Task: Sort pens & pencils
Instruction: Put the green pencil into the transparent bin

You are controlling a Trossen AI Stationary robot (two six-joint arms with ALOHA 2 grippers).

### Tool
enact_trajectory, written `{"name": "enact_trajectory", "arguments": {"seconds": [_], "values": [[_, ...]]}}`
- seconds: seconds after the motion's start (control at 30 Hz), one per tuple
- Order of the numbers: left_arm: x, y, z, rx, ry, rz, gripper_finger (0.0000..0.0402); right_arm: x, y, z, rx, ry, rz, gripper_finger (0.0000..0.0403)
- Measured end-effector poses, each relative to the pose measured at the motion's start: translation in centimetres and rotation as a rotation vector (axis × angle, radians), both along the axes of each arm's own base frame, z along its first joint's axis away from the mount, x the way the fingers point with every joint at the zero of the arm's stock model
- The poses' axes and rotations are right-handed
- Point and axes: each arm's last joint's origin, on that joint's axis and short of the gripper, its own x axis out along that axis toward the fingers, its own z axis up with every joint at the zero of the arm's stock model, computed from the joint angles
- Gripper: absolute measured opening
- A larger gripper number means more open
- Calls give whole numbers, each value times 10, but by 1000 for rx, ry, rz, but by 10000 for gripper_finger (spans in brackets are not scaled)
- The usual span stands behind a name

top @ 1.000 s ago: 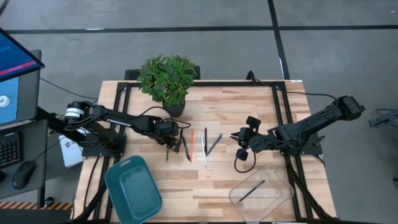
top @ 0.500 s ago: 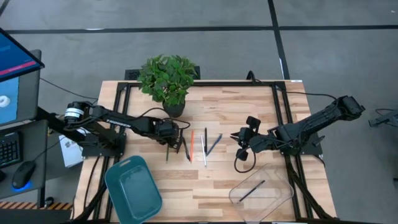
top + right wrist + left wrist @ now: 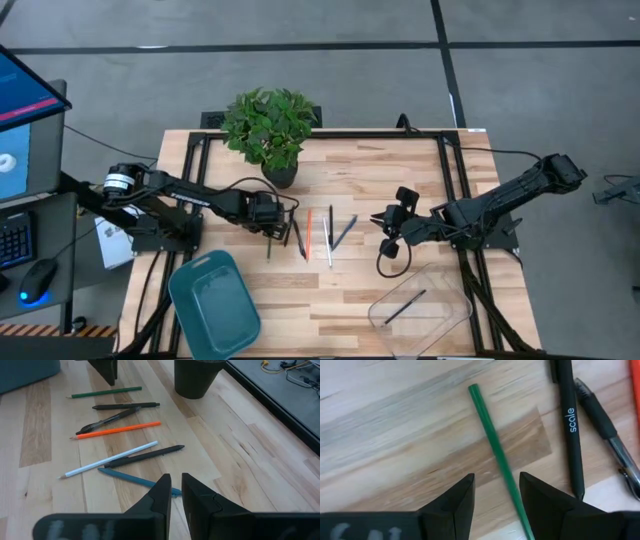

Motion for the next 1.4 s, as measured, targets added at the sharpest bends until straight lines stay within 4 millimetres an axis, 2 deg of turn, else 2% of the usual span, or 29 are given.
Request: {"name": "enact_trajectory", "arguments": {"seconds": [0.23, 0.63, 0.97, 1.17, 1.4], "values": [[2, -5, 1, 7, -27, 28, 146, 0, 0, 0, 0, 1, 0, 68], [4, -17, 2, 120, -89, 111, 146, -2, 0, -3, 3, 43, 20, 68], [18, -24, -31, 139, 7, 83, 146, -2, 0, -2, 16, 30, 15, 68], [23, -28, -23, 234, 14, 90, 146, -2, 0, -2, 15, 32, 15, 68], [33, -32, -19, 235, -31, 75, 146, -2, 0, -3, 11, 43, 14, 68]]}}
